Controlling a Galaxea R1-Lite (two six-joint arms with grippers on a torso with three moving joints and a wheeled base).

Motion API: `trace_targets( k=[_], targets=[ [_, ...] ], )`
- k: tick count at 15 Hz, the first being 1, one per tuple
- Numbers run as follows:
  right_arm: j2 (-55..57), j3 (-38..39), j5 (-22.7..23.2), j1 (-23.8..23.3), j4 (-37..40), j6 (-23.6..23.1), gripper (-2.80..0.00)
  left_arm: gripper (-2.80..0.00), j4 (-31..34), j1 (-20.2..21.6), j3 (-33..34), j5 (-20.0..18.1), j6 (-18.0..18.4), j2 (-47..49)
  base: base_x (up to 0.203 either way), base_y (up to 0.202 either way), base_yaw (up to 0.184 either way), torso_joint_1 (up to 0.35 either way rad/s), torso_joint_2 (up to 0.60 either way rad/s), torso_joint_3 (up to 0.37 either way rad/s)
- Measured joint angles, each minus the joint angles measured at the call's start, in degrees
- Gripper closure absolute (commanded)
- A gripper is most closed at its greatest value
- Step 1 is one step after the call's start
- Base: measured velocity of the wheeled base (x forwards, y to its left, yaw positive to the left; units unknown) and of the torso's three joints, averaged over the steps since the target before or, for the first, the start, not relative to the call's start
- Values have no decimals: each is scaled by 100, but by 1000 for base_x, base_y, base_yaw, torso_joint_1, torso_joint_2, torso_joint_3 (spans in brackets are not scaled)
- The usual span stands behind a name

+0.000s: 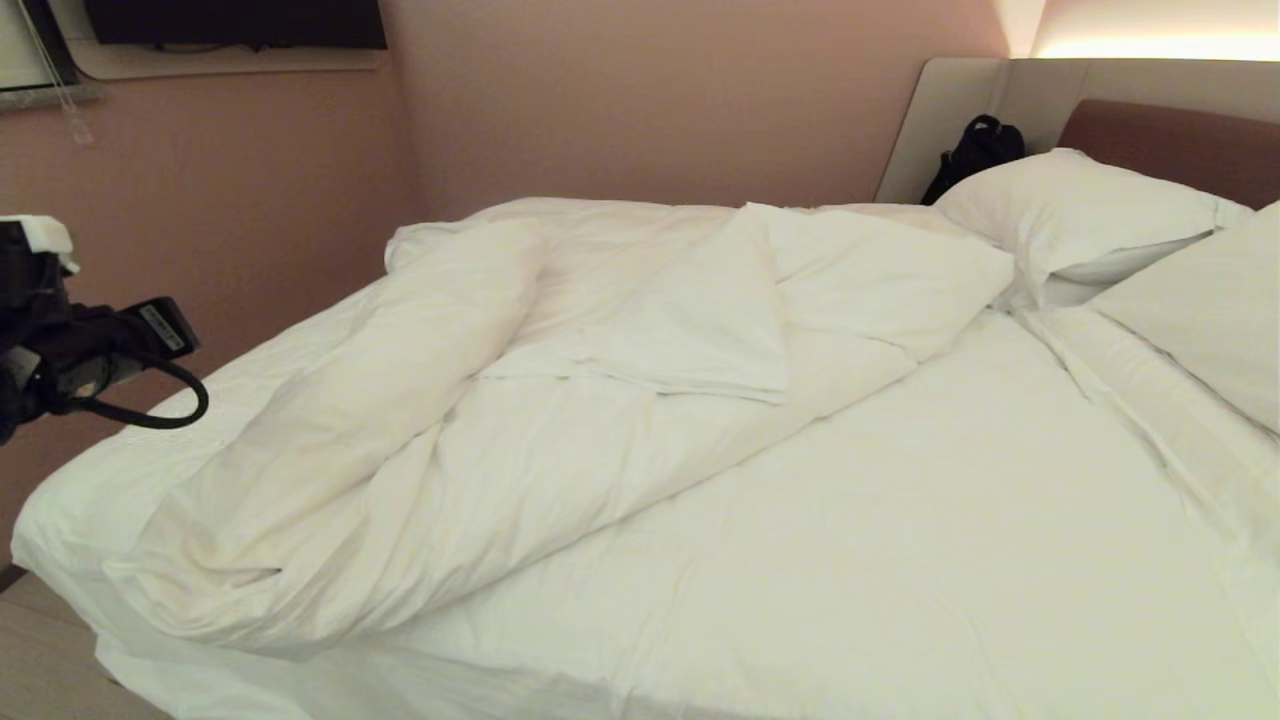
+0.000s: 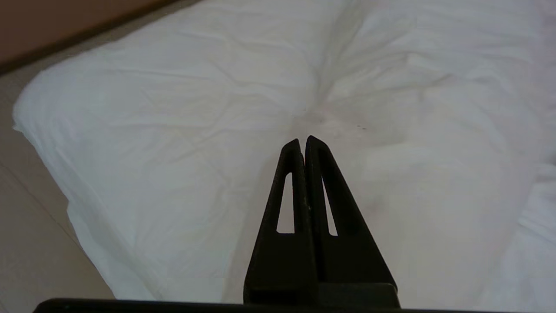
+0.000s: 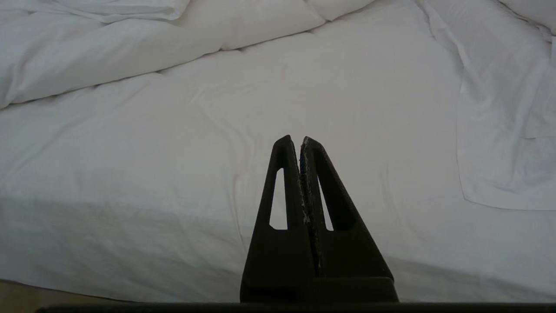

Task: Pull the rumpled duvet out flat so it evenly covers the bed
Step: Flatten the corners of the folded blanket

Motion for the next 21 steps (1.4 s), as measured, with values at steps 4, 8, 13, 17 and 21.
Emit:
trace_targets(
  k=[4, 8, 13, 17, 21],
  targets=[
    [0, 0, -2, 0, 2, -2, 0, 0, 799, 570, -1215, -916, 78, 919, 0, 0, 0, 0, 0, 0],
    [0, 0, -2, 0, -1, 0, 0, 0, 894, 818, -1938, -1076, 533, 1762, 0, 0, 0, 0, 0, 0],
    [0, 0, 1, 0, 2, -2, 0, 0, 1561, 1029, -3014, -1413, 622, 2666, 0, 0, 0, 0, 0, 0],
    [0, 0, -2, 0, -1, 0, 0, 0, 2994, 1258, -4297, -2214, 621, 3309, 0, 0, 0, 0, 0, 0],
    [0, 0, 0, 0, 0, 2, 0, 0, 3802, 1354, -4698, -3068, 869, 3776, 0, 0, 0, 0, 0, 0]
  ],
)
